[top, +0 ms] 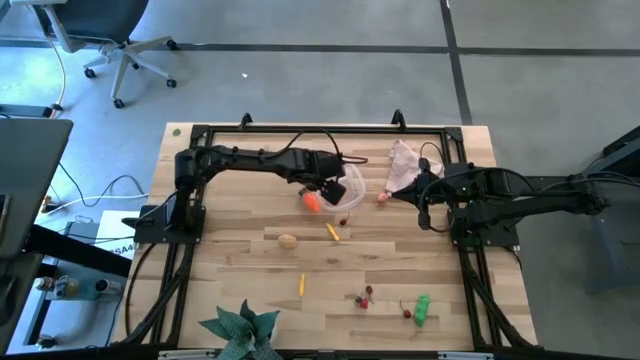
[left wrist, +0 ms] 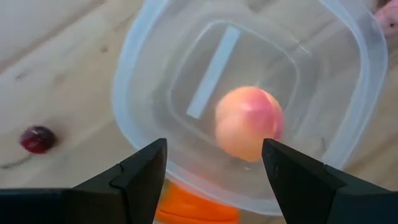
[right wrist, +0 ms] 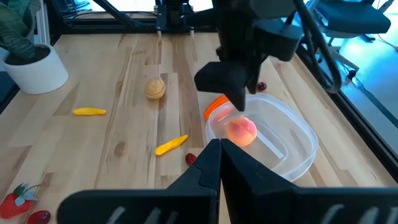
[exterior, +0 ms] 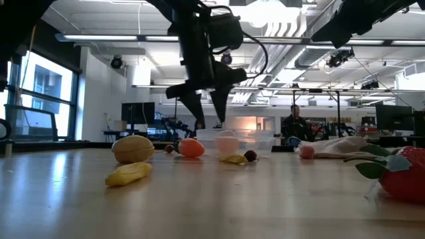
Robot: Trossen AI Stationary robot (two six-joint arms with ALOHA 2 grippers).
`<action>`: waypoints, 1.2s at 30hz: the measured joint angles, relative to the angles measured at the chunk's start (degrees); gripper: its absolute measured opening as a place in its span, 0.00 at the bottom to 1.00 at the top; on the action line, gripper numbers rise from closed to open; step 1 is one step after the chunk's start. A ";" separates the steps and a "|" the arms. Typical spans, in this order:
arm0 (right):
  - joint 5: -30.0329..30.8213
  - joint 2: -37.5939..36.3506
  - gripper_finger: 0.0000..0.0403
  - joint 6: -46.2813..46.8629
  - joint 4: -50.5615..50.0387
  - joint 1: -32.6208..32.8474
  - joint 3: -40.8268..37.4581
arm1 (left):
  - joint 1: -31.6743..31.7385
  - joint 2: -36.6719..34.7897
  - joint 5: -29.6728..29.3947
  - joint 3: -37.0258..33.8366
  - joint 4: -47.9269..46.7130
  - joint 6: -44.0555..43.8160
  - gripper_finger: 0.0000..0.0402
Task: Pick and placing Produce into tupperware
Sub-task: Adjust the transparent bin, then put the red cherry into the transparent bin
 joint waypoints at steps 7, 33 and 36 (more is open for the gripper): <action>-0.02 -0.01 0.00 0.00 0.01 0.02 0.00 | -2.71 0.00 -1.05 -0.03 1.96 -1.54 0.63; -0.02 -0.01 0.00 -0.02 -0.02 0.00 0.00 | 4.70 1.02 -0.88 -0.03 -3.84 -9.39 0.63; -0.02 -0.01 0.00 -0.01 0.01 0.00 0.00 | 4.86 0.24 -1.72 -0.02 -5.43 -10.17 0.63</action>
